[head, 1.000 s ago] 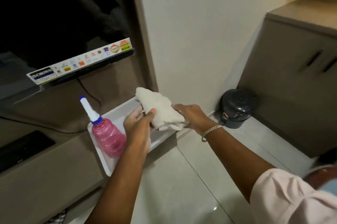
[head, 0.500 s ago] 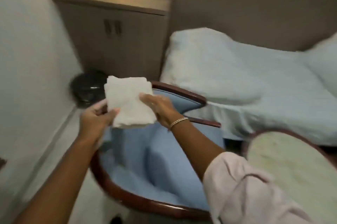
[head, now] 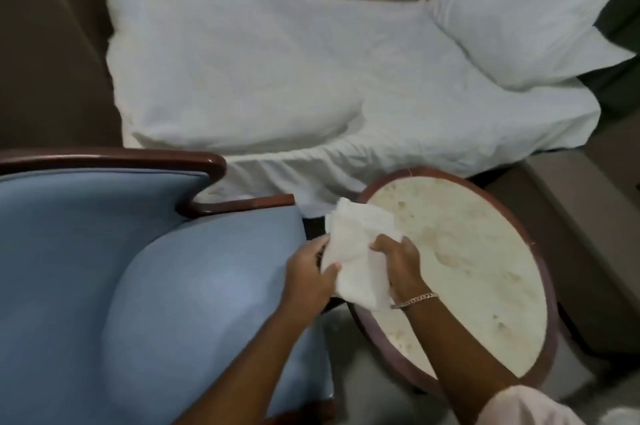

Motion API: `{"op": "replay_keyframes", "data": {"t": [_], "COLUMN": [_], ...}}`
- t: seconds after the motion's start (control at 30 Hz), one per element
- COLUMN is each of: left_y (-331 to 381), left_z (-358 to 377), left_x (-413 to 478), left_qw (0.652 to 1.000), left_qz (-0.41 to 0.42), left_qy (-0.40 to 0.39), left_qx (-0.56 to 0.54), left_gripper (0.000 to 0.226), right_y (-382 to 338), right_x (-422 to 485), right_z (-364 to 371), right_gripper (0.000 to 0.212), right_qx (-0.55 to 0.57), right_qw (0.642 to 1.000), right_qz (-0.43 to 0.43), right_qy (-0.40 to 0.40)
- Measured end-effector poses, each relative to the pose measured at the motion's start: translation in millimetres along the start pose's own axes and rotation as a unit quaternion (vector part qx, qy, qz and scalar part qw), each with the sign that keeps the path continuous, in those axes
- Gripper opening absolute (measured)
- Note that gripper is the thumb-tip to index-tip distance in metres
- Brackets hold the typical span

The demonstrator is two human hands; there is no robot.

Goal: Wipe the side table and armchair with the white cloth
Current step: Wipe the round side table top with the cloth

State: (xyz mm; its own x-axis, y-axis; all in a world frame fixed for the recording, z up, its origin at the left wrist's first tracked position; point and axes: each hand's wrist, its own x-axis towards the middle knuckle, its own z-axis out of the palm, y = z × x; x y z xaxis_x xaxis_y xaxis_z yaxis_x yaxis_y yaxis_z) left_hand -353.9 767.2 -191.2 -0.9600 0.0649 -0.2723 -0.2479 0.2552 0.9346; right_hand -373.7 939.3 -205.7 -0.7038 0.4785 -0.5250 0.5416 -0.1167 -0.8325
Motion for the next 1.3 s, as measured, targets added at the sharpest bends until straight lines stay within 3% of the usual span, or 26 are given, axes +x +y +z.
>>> {"op": "replay_keyframes", "data": {"t": [0.1, 0.17, 0.23, 0.3, 0.37, 0.4, 0.47, 0.57, 0.63, 0.7, 0.77, 0.83, 0.9, 1.07, 1.13, 1.2, 1.3], "left_y": [-34.5, -62.6, -96.6, -136.7, -175.3, -187.9, -208.3, -232.4, -239.9, -241.2, -237.8, -234.5, -233.8, -248.8, -249.8, -244.6, -233.4], "left_z": [63.5, 88.4, 95.0, 85.5, 64.5, 54.3, 39.6, 33.7, 33.8, 33.2, 34.7, 34.8, 36.0, 35.5, 35.6, 35.9, 35.7], "left_x": [21.1, 38.3, 56.7, 81.3, 106.1, 118.3, 141.0, 159.5, 163.8, 165.1, 163.5, 161.9, 161.0, 165.8, 164.4, 163.7, 161.1], "left_qw": [0.999, 0.997, 0.995, 0.979, 0.924, 0.898, 0.852, 0.801, 0.788, 0.781, 0.778, 0.775, 0.774, 0.770, 0.770, 0.773, 0.790], "left_qz": [-0.025, -0.057, -0.058, 0.004, 0.062, 0.058, 0.050, 0.084, 0.101, 0.105, 0.099, 0.090, 0.087, 0.109, 0.117, 0.114, 0.088], "left_qy": [-0.034, -0.060, -0.057, 0.024, 0.104, 0.106, 0.082, 0.076, 0.092, 0.109, 0.111, 0.106, 0.101, 0.118, 0.127, 0.127, 0.097], "left_qx": [-0.002, -0.005, 0.056, 0.205, 0.363, 0.423, 0.515, 0.588, 0.600, 0.605, 0.610, 0.617, 0.619, 0.618, 0.614, 0.611, 0.598], "left_gripper": [0.063, 0.067, 0.070, 0.063, 0.059, 0.064, 0.075, 0.084, 0.086, 0.086, 0.086, 0.086, 0.086, 0.087, 0.087, 0.086, 0.085], "right_y": [34.6, 58.5, 85.7, 114.2, 147.2, 162.9, 175.8, 132.0, 83.4, 72.1, 105.1, 148.3, 160.7, 58.1, 48.1, 81.9, 162.5], "right_x": [64.8, 101.6, 124.5, 129.9, 116.7, 106.5, 98.6, 166.3, 225.6, 244.8, 196.3, 117.0, 93.1, 261.3, 282.5, 234.3, 103.7], "right_z": [-26.7, -33.2, -30.4, -22.5, -16.2, -16.9, -17.7, 9.7, 40.1, 53.7, 45.3, 25.3, 13.5, 57.6, 67.7, 66.3, 12.9], "right_gripper": [0.035, 0.044, 0.066, 0.070, 0.071, 0.072, 0.074, 0.076, 0.076, 0.073, 0.071, 0.074, 0.078, 0.075, 0.073, 0.071, 0.077], "right_qx": [-0.054, -0.179, -0.381, -0.523, -0.609, -0.624, -0.628, -0.635, -0.622, -0.607, -0.617, -0.624, -0.624, -0.593, -0.572, -0.605, -0.654], "right_qw": [0.998, 0.982, 0.911, 0.810, 0.726, 0.709, 0.704, 0.705, 0.737, 0.755, 0.738, 0.734, 0.740, 0.777, 0.789, 0.750, 0.708], "right_qz": [-0.010, -0.038, -0.146, -0.265, -0.319, -0.326, -0.329, -0.315, -0.265, -0.241, -0.259, -0.262, -0.250, -0.189, -0.183, -0.232, -0.261], "right_qy": [0.029, 0.043, 0.055, 0.019, -0.025, -0.034, -0.040, -0.014, 0.018, 0.049, 0.087, 0.058, 0.017, 0.094, 0.130, 0.130, 0.047]}}
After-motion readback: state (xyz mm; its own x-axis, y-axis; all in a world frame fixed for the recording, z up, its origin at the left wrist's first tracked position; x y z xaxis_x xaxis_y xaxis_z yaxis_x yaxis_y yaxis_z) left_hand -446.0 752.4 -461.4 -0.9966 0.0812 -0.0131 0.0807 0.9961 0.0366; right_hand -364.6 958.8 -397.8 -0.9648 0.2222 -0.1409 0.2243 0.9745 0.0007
